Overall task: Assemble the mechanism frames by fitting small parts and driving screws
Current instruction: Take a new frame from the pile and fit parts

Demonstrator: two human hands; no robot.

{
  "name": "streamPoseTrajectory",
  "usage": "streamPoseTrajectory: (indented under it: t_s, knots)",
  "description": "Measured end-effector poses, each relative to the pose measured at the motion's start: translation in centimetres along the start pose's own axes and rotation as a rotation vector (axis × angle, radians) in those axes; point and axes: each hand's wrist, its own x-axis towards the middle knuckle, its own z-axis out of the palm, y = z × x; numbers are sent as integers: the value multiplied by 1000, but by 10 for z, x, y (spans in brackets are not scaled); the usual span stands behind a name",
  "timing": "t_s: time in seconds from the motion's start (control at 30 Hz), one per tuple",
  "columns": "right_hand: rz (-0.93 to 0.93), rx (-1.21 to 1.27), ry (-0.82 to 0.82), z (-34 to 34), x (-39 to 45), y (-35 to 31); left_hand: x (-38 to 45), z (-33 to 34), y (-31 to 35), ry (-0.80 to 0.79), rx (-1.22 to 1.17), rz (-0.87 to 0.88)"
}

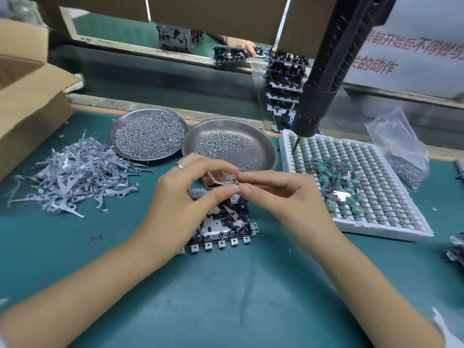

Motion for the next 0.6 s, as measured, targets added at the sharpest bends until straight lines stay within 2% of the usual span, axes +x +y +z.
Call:
streamPoseTrajectory:
  t_s: [0.23, 0.4, 0.6]
  knots:
    - [-143, -117, -17, 4, -3, 5, 1, -9, 2, -75, 108, 29]
    - [-249, -362, -55, 7, -6, 12, -5, -24, -4, -172, 115, 10]
    - [-452, -663, -215, 14, -12, 18, -11, -33, -11, 24, -92, -93]
